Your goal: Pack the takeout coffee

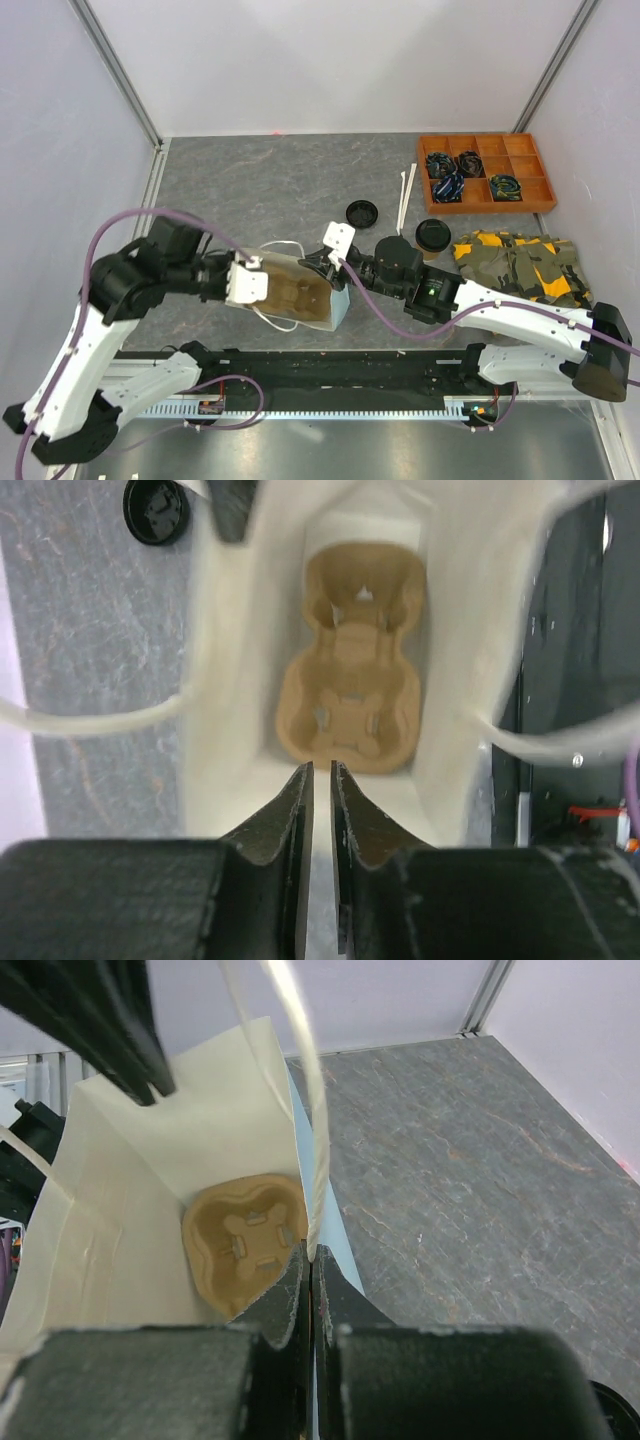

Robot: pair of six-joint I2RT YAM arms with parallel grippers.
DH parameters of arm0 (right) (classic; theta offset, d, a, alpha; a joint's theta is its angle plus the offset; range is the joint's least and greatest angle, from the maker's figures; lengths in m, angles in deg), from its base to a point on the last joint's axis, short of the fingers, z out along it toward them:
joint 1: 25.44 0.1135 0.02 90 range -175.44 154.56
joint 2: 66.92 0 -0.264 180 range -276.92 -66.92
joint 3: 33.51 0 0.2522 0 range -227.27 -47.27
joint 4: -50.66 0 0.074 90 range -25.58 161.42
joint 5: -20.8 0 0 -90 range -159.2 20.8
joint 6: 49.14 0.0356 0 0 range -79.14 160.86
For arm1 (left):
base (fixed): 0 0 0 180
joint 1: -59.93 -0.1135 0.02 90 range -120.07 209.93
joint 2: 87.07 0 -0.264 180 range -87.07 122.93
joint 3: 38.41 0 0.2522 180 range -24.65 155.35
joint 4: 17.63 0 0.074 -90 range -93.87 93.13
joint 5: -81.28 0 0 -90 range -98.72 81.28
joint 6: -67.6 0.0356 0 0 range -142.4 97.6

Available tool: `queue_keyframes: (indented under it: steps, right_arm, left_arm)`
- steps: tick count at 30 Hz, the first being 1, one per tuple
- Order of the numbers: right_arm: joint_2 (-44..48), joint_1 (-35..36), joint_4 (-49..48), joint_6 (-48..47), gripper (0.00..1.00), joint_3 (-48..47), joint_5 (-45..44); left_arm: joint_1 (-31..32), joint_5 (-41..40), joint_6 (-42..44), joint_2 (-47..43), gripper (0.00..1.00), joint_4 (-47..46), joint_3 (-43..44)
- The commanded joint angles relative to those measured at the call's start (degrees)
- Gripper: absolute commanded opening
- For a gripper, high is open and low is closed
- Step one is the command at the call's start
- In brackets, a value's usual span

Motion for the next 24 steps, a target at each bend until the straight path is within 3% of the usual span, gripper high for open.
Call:
queue_keyframes:
  steps: [1, 5, 8, 12, 24]
  right_arm:
    - [-0.14, -0.55, -0.75, 1.42, 0.0, -2.65, 1.94]
    - [-0.05, -1.17, -1.1, 0.98, 0.0, -2.3, 1.86]
    - [-0.14, -1.26, -1.54, 1.5, 0.0, -2.3, 2.38]
    - [-0.4, -1.26, -1.98, 0.98, 0.0, -2.56, 2.74]
    - [-0.84, -2.66, -2.86, 2.73, 0.0, -2.83, 3.88]
  left_arm:
    - [0.37, -3.86, 5.66, -4.23, 0.18, -1.47, -2.68]
    - [0.37, -4.4, -2.16, -3.89, 0.18, -3.89, 1.08]
    - [0.37, 1.58, -0.59, -0.91, 0.19, 2.87, 4.07]
    - [0.37, 2.29, 3.27, 4.89, 0.17, 5.45, 4.96]
    - [4.85, -9.92, 11.98, 5.87, 0.17, 2.29, -6.28]
